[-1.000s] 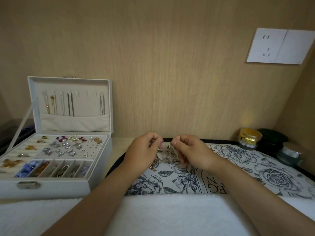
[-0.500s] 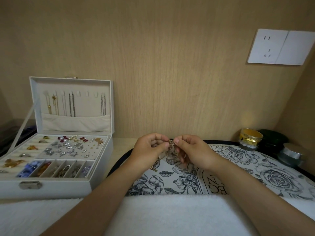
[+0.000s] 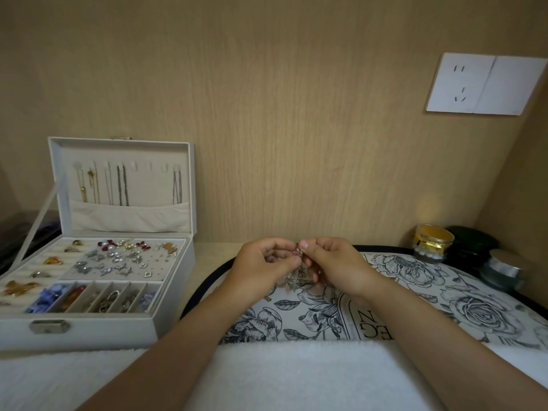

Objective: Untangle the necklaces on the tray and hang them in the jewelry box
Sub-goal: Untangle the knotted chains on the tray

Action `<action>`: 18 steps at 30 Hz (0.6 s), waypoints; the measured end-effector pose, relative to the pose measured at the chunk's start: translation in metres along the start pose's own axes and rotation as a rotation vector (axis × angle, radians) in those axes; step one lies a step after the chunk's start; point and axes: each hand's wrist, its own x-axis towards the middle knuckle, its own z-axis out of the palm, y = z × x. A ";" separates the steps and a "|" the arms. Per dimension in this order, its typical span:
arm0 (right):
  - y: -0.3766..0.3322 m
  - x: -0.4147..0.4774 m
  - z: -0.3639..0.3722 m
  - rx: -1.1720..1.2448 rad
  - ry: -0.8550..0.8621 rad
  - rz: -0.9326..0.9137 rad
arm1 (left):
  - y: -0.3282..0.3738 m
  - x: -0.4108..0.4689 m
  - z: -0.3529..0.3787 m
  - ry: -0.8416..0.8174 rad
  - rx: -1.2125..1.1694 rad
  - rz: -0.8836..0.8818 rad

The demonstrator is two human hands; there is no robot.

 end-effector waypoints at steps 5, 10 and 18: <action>0.000 0.000 -0.006 -0.138 -0.038 -0.032 | 0.001 0.002 -0.001 0.024 0.009 -0.038; -0.005 -0.001 -0.010 -0.128 -0.050 -0.058 | -0.002 0.004 -0.001 -0.037 -0.024 -0.095; -0.002 0.000 -0.010 0.086 -0.014 -0.014 | -0.002 0.002 -0.003 -0.015 -0.004 0.030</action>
